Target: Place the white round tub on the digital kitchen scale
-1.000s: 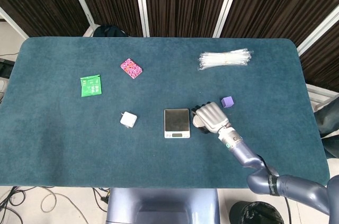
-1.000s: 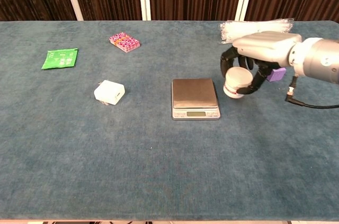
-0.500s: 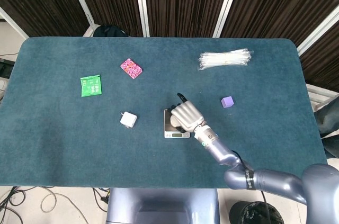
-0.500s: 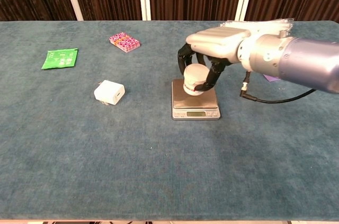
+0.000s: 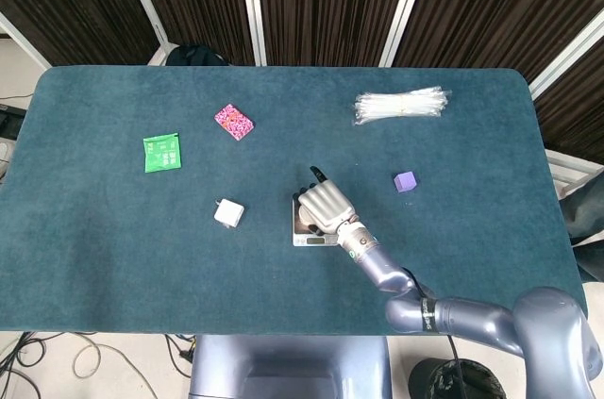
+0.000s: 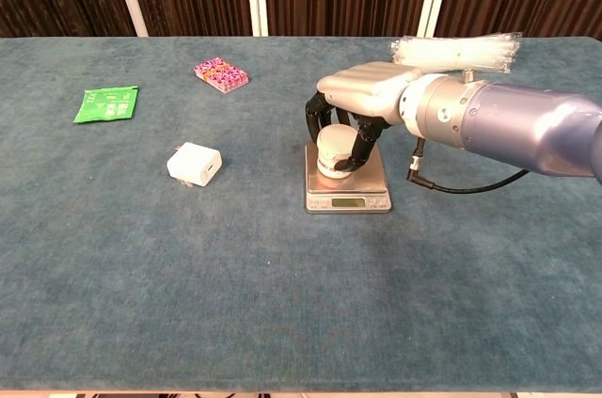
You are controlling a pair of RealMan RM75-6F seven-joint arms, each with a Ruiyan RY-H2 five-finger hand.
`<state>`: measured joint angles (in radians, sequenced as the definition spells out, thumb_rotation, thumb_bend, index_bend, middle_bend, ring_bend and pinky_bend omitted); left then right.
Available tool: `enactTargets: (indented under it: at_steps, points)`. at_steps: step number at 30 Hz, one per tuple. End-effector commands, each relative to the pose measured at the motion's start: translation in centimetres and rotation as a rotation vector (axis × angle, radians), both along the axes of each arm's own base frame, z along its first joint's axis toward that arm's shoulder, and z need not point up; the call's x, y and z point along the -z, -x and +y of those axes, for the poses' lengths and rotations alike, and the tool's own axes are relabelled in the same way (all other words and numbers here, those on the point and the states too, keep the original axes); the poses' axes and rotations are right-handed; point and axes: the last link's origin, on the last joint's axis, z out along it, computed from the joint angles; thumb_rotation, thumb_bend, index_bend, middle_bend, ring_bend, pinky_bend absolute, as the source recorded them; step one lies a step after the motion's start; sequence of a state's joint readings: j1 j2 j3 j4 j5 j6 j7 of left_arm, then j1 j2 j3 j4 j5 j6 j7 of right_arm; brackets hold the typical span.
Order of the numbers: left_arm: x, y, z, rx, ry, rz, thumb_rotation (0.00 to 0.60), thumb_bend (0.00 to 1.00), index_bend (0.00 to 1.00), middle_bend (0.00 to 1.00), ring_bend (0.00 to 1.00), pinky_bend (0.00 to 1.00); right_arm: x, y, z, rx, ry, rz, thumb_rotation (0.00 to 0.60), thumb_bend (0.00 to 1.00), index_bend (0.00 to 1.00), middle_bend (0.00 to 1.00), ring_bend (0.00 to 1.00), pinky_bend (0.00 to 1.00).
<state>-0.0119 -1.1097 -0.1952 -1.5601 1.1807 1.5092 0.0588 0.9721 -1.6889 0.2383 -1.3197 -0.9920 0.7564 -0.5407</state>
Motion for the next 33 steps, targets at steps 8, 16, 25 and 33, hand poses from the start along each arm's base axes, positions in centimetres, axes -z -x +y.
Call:
enactTargets:
  at_steps: [8, 16, 25, 33]
  points:
    - [0.1, 0.0, 0.0, -0.003, 0.003, 0.006, 0.6, 0.74, 0.05, 0.0, 0.0, 0.0, -1.2, -0.1, 0.0, 0.067, -0.063, 0.009, 0.6, 0.29, 0.0, 0.0, 0.0, 0.0]
    - [0.2, 0.1, -0.1, -0.007, 0.013, 0.03, 0.6, 0.74, 0.05, 0.0, 0.0, 0.0, -8.2, 0.4, 0.9, 0.08, 0.083, -0.09, 0.6, 0.29, 0.0, 0.0, 0.0, 0.0]
    - [0.3, -0.4, -0.3, 0.002, -0.002, 0.022, 0.6, 0.74, 0.05, 0.0, 0.0, 0.0, -17.8, 8.6, 8.5, 0.146, 0.266, -0.095, 0.6, 0.29, 0.0, 0.0, 0.0, 0.0]
    - [0.4, -0.5, -0.3, 0.001, -0.004, 0.014, 0.6, 0.74, 0.05, 0.0, 0.0, 0.0, -21.1, 16.3, 16.6, 0.171, 0.519, -0.144, 0.6, 0.29, 0.0, 0.0, 0.01, 0.0]
